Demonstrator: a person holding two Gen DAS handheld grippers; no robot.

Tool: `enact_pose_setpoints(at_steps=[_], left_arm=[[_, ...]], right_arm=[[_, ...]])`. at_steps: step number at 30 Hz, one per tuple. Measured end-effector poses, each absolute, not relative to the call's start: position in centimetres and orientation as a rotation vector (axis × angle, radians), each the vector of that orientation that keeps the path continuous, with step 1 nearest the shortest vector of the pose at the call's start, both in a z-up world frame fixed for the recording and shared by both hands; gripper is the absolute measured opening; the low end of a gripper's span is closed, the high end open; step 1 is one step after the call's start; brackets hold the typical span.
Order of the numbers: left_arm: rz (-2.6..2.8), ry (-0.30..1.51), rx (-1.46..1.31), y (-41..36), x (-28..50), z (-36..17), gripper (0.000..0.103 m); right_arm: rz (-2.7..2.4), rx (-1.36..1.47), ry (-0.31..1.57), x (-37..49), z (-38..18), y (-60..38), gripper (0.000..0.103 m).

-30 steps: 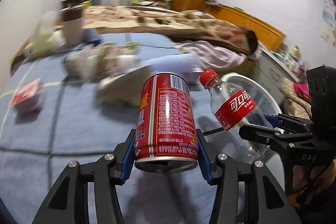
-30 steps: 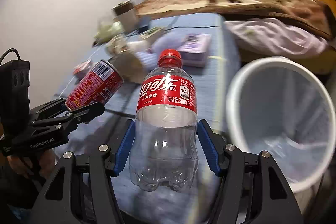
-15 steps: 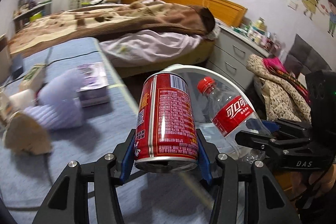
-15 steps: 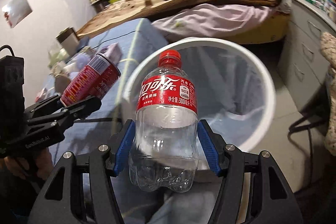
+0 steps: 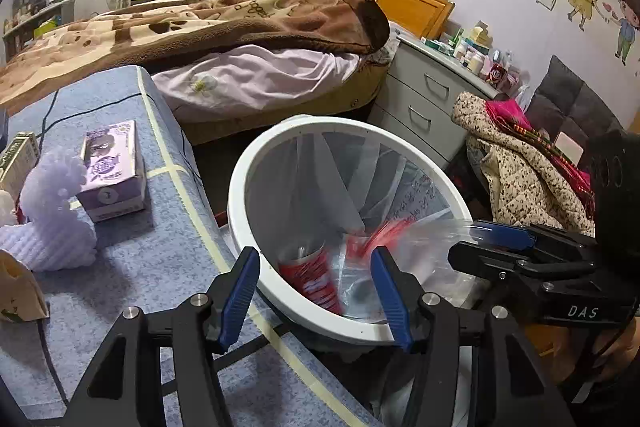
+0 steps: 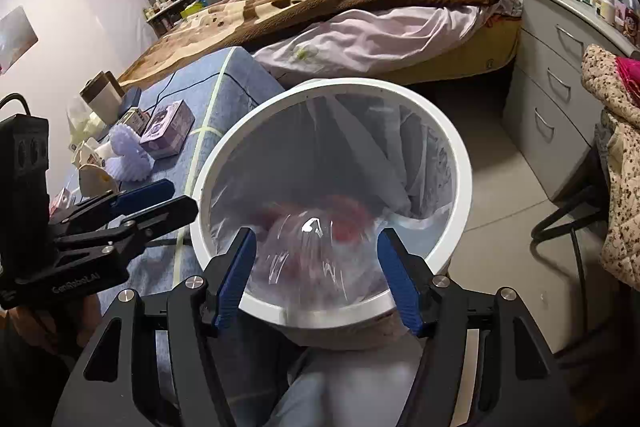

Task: Collect trash
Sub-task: 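Carry can and bottle to the white wastebasket and open both tools, then move both tools back over the table toward the paper cups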

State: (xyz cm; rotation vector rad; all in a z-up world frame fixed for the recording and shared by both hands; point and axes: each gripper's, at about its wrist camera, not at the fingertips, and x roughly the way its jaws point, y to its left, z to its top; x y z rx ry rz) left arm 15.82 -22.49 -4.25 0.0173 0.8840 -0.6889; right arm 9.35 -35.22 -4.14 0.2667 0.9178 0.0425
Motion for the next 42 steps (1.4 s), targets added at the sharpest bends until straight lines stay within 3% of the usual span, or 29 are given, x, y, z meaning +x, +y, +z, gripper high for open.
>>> enact_pose_setpoints(at_steps=[11,14,34,42], left_arm=[[-0.61,0.845,-0.019,-19.3,14.4,-3.2,0.057],[-0.567,0.829,-0.018,-17.9,13.6,-3.0,0.057],[-0.273,0.805,-0.121,-7.0,9.8,-3.6,0.057],[-0.2,0.804,-0.145,-4.1,9.5,-3.6,0.057]], right_arm=[[0.126,0.209,0.803,8.8,-3.0,-32.7,0.065],[0.154,0.191,0.768,8.8,-2.8,-31.9,0.07],[0.273,0.106,0.791,8.6,-2.5,-25.2,0.069],[0.335,0.087,0.785,9.0,-2.1,-23.2,0.057]])
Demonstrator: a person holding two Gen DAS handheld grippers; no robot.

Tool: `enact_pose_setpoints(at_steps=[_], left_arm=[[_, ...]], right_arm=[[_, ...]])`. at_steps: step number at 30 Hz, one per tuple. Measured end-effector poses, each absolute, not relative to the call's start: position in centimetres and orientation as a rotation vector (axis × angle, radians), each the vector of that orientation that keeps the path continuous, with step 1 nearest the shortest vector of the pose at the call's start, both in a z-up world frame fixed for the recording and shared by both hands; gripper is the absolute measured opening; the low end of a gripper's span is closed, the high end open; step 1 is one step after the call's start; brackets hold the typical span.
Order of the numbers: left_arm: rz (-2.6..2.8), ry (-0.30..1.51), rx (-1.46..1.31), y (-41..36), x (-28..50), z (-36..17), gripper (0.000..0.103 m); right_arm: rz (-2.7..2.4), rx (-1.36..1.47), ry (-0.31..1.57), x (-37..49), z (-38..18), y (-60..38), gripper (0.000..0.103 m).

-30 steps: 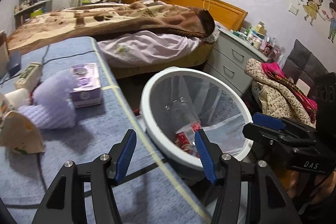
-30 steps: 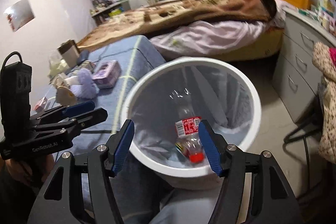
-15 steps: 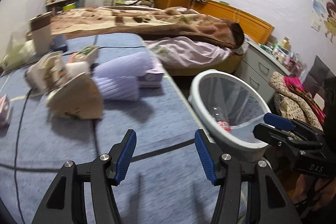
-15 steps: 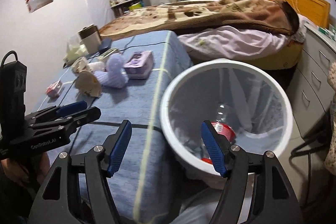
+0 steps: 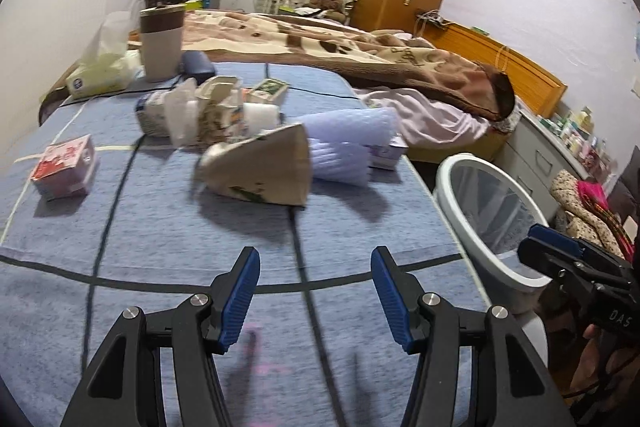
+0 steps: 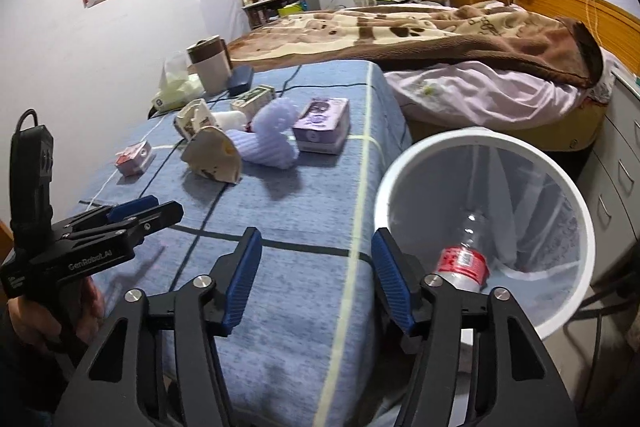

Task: Collect trash
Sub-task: 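Move both tools back over the table toward the paper cups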

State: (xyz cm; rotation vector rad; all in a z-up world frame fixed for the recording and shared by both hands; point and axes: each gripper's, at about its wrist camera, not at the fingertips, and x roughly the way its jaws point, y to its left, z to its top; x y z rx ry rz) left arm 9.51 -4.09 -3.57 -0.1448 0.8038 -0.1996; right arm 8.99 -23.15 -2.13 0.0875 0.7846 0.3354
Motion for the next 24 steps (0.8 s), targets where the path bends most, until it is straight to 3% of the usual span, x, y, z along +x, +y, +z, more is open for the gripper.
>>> enact_pose_setpoints(at_steps=[13,24], left_arm=[[-0.126,0.779,-0.141,0.3,13.1,-2.8,0.058],[-0.212,0.765,-0.014,-1.5,17.7,-3.4,0.058]], right_arm=[[0.395,0.049,0.767,12.6,-1.5,-20.3,0.057],[0.402,0.032,0.775,15.5,-1.6,-19.5,0.057]])
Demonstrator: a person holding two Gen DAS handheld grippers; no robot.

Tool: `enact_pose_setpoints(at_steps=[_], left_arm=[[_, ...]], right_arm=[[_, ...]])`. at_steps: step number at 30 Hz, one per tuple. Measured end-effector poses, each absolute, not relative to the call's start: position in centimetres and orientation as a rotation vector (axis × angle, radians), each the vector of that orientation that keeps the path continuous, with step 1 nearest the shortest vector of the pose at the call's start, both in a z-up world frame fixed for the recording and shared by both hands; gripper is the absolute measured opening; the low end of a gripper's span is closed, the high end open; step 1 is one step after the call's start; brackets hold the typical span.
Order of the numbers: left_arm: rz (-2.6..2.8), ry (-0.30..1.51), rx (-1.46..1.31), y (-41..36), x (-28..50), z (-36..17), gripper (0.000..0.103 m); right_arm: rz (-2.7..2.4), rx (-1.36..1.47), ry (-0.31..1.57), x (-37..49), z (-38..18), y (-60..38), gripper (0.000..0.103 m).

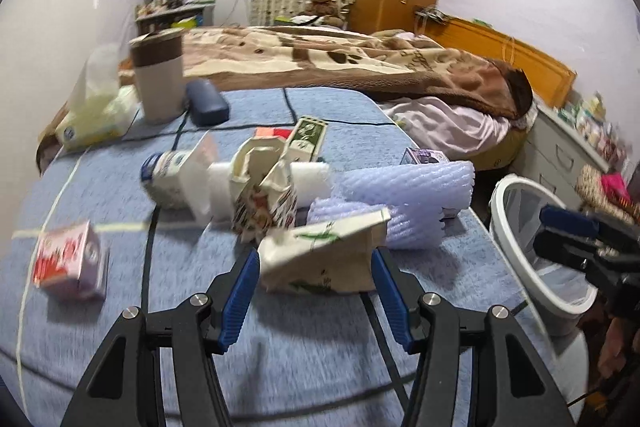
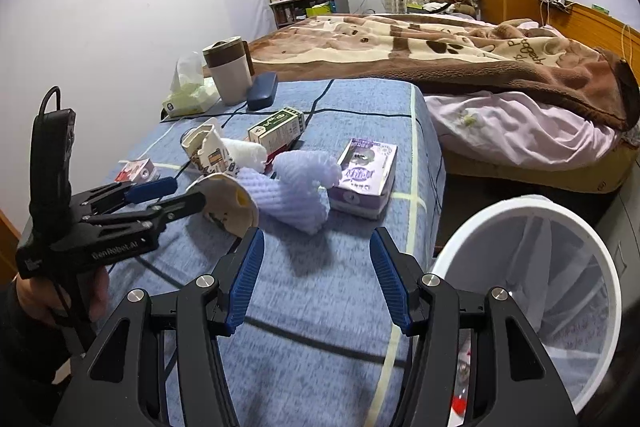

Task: Collect trash
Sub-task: 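Move both tools back over the table toward the paper cups, then grasp the beige paper cup with the left tool while the right tool grasps the purple foam sleeve, then carry cup and foam sleeve to the wastebasket and open both tools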

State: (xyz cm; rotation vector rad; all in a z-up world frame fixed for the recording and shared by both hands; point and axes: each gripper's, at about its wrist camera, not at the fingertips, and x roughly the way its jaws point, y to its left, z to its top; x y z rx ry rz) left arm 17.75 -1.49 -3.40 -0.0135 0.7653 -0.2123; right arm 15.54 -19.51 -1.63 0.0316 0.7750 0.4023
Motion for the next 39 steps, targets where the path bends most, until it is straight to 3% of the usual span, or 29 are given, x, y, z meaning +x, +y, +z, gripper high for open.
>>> enact_pose_setpoints(at_steps=[4,6,14,22,24,27,39], left_arm=[[-0.234,0.754,0.058,-2.3,18.7,-4.1,0.056],[-0.239,0.755,0.062,-2.3,19.0,-4.3,0.033],[-0.227,0.757,0.01,-0.8,18.4,-4.4,0.007],[-0.221,0.776,-0.056,0.6,17.7,-4.7,0.006],[-0.221,0.776,-0.065,0.7,17.6,-4.7,0.006],[-0.215,0.779,-0.078,0.9,17.4,-4.7,0.006],[-0.182,0.775,-0.111,1.0,15.9,-3.7,0.006]], right_arm=[[0.409,0.023,0.78,16.5,-1.7,-19.1,0.057],[0.413,0.019,0.783,17.0,-1.8,-18.9,0.057],[0.423,0.003,0.769,19.3,-1.8,-18.0,0.057],[0.42,-0.006,0.781,21.5,-2.6,-17.4,0.056],[0.44,-0.005,0.802,21.7,-2.9,-17.2,0.036],[0.44,-0.004,0.806,21.4,-3.0,-17.1,0.029],[0.432,0.063,0.731,18.3,-0.6,-18.4,0.027]])
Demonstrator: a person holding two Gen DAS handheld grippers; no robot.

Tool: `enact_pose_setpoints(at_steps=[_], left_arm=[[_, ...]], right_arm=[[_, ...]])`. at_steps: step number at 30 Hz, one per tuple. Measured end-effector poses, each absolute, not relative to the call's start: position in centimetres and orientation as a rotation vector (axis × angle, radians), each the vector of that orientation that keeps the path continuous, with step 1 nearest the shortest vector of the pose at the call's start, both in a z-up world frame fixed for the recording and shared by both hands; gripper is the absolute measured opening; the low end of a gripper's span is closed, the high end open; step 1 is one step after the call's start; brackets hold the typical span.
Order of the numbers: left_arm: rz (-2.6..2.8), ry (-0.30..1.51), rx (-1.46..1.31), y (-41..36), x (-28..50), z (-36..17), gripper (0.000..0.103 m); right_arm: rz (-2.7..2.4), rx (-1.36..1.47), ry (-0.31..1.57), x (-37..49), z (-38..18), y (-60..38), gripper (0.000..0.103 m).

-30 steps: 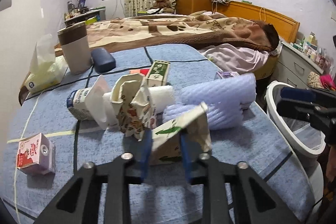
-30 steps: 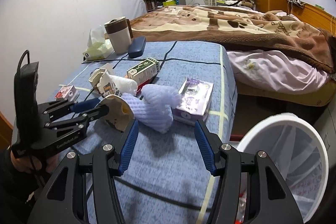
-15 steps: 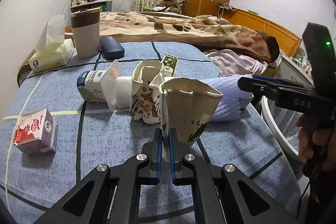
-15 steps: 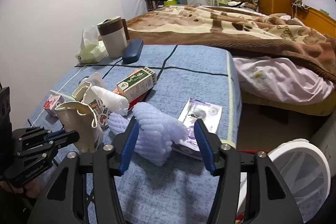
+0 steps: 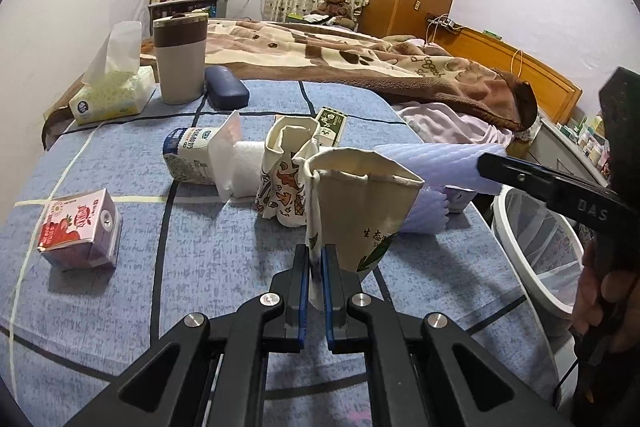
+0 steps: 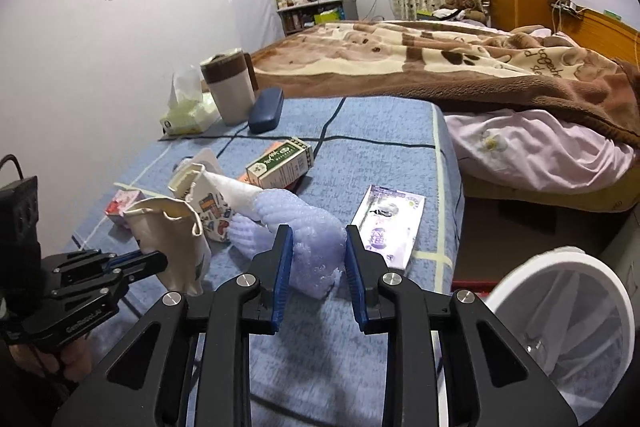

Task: Collect trash
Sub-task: 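Carry cup and foam sleeve to the wastebasket and open both tools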

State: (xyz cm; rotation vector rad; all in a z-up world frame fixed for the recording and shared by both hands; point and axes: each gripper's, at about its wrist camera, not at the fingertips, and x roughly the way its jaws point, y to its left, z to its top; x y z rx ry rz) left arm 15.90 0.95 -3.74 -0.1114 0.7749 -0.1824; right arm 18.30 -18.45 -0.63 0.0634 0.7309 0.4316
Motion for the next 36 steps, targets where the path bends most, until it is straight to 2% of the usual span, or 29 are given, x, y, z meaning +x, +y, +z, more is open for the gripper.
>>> enact_pose_setpoints(at_steps=[19,36], left_arm=[[-0.209,0.757,-0.092,-3.7,11.5,-1.8,0.006],[-0.31,0.766,-0.034,-9.1,11.3,-1.2,0.006]], right_arm=[[0.381,0.137,0.709,13.0,-0.1,-21.8,0.027],[0.285,0.191,0.692,11.1,-0.6,-26.6,0.027]])
